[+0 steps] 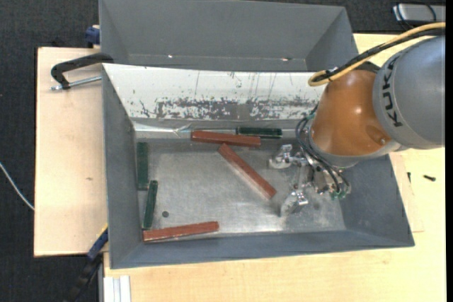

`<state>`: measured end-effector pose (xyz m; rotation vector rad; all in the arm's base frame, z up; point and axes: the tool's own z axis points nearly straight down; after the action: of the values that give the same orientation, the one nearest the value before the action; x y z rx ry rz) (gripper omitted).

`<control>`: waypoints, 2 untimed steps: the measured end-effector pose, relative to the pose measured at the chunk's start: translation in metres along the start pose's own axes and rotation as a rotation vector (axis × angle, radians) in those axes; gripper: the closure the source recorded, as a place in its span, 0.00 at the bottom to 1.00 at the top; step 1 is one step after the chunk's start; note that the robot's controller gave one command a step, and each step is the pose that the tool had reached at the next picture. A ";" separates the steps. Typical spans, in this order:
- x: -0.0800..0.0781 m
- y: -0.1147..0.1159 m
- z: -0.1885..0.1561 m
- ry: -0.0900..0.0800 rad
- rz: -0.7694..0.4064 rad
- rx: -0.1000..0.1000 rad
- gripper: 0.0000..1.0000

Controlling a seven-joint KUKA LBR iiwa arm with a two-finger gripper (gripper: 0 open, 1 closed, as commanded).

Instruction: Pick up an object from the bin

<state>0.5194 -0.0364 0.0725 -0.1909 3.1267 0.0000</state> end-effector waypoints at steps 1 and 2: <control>0.000 0.000 0.000 0.000 0.000 0.000 0.00; -0.054 0.068 -0.004 0.017 0.090 -0.001 1.00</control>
Offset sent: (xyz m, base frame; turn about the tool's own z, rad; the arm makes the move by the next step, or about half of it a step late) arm 0.0441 0.0744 -0.0024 0.0915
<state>0.5651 0.0379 0.0775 -0.0506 3.1494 -0.0002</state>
